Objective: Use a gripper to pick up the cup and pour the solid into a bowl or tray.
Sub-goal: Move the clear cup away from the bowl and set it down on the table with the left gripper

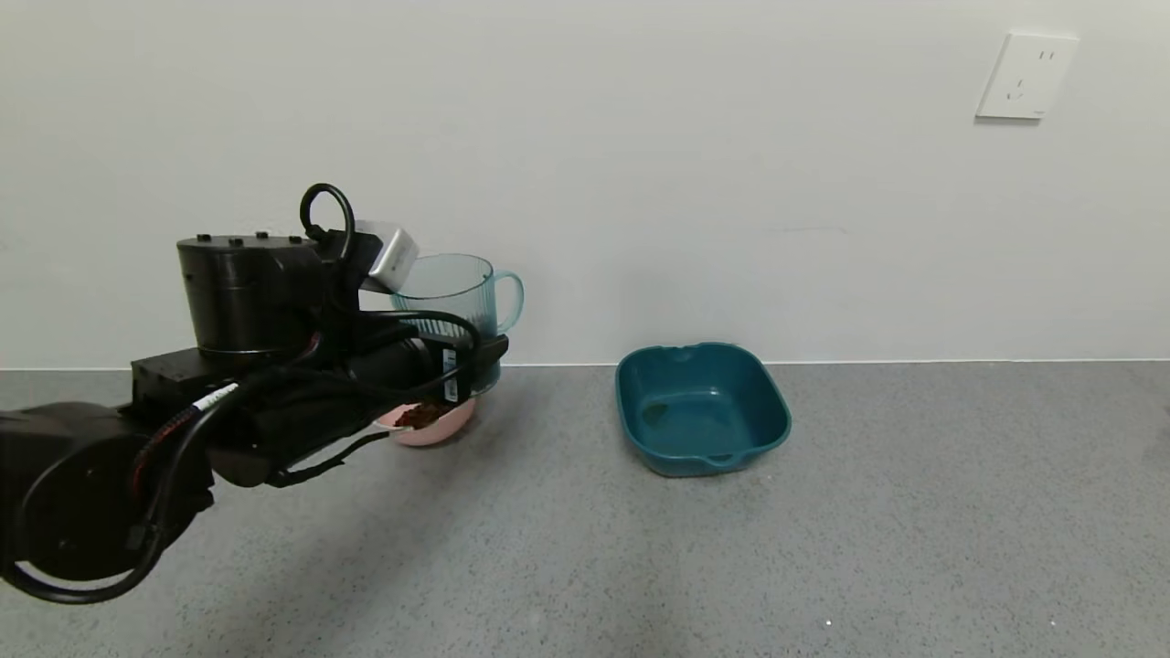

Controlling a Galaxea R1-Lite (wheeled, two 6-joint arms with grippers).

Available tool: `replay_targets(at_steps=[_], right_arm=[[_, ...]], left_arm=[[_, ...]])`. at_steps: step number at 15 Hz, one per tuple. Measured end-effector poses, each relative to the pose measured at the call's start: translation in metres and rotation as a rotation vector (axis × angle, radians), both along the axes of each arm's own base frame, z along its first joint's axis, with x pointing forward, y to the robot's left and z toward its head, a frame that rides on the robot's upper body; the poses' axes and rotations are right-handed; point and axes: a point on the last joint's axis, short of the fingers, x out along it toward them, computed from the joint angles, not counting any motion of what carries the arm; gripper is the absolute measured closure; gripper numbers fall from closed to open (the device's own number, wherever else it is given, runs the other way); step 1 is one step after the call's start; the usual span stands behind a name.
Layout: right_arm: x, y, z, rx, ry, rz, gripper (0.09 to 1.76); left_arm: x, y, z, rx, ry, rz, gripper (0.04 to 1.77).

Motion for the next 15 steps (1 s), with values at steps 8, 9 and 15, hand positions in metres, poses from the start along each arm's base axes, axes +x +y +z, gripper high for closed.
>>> replay_targets(at_steps=[8,9,15], right_arm=[[0.000,0.000,0.000,0.000,0.000,0.000,0.14],[0.000,0.000,0.000,0.000,0.000,0.000,0.14],[0.000,0.000,0.000,0.000,0.000,0.000,0.14]], left_arm=[[0.004,-0.039,-0.034,-0.154,0.093,-0.029,0.52],[0.007,-0.041,-0.038,-0.152,0.086,-0.006,0.52],[0.025,-0.062,-0.074,-0.130,0.037,0.095,0.52]])
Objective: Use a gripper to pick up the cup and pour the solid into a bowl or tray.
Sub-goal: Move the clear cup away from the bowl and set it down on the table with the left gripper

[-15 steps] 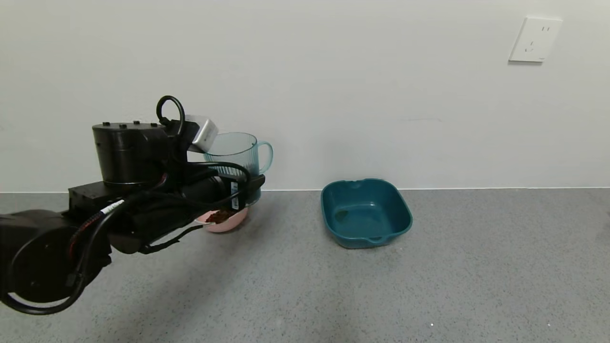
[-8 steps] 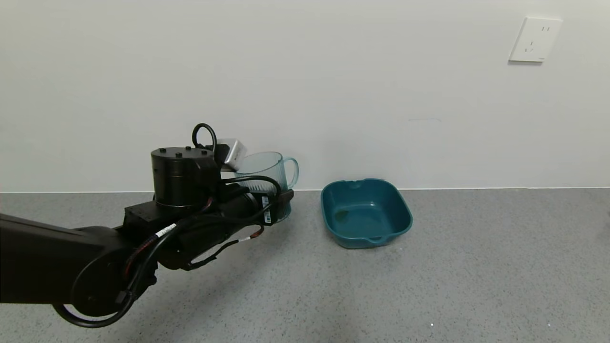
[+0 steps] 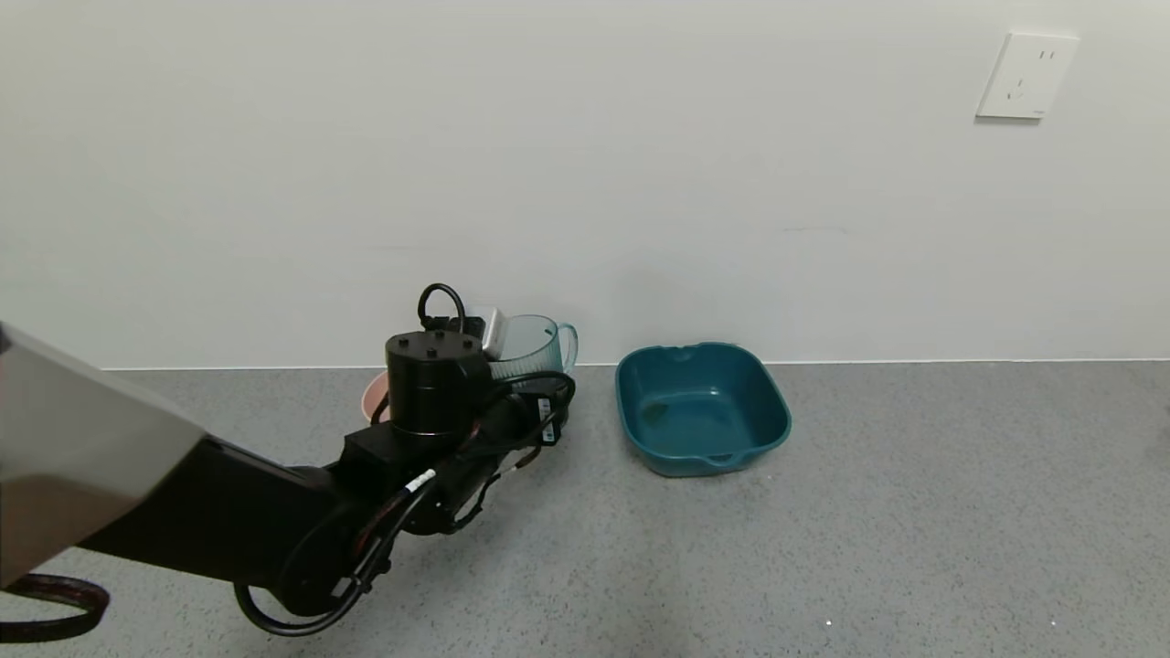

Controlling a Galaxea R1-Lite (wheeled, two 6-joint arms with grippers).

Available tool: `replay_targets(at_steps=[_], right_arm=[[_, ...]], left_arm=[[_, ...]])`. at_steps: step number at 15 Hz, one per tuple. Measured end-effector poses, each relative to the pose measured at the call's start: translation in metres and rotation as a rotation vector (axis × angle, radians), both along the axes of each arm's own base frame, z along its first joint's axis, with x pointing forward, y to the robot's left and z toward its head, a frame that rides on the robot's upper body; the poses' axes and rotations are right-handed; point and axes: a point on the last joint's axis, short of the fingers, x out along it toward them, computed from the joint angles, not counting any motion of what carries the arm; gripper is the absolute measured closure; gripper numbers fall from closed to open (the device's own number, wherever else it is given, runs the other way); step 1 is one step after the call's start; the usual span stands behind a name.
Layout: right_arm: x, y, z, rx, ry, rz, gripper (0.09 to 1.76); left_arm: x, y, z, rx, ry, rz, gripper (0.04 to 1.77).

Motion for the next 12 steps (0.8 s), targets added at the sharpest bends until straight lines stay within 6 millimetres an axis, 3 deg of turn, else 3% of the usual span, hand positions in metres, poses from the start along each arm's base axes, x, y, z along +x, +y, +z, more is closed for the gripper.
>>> replay_targets(at_steps=[5,12], right_arm=[[0.000,0.000,0.000,0.000,0.000,0.000,0.14],[0.000,0.000,0.000,0.000,0.000,0.000,0.14]], left_arm=[[0.015,-0.019,-0.036,0.048,-0.039,0.101,0.52],[0.025,-0.026,-0.076,0.087,-0.014,0.146,0.52]])
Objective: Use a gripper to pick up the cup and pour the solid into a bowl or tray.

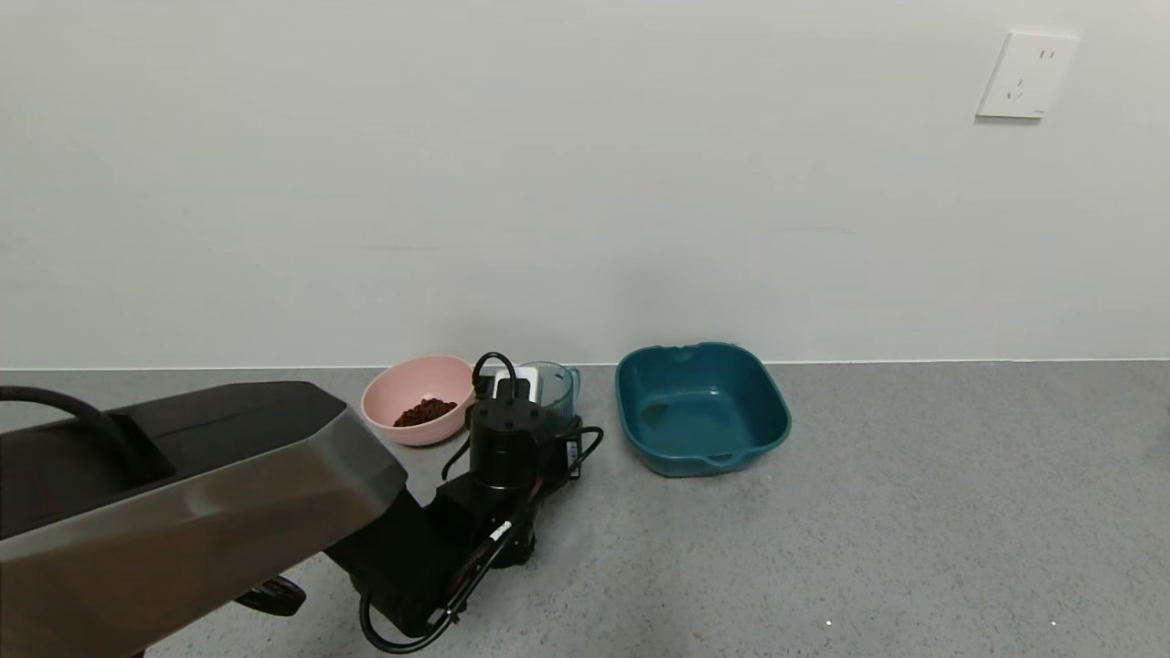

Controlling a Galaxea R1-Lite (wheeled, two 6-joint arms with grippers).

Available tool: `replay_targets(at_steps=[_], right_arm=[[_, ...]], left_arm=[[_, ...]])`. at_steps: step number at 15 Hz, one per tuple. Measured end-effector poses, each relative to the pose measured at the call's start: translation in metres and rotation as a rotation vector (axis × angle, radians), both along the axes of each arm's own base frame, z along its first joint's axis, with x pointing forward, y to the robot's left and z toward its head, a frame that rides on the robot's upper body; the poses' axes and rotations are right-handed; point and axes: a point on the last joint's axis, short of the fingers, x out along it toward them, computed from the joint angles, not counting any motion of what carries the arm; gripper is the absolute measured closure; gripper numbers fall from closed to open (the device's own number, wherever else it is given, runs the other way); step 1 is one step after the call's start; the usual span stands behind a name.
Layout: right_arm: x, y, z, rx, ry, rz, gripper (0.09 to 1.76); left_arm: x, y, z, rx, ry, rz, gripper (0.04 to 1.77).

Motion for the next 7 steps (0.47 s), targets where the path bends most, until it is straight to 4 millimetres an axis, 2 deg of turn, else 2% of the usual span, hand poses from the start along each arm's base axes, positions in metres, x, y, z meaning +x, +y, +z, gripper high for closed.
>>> replay_targets(at_steps=[7], right_arm=[[0.000,0.000,0.000,0.000,0.000,0.000,0.14]], left_arm=[[0.005,-0.007,-0.024,0.000,-0.033,0.051,0.52]])
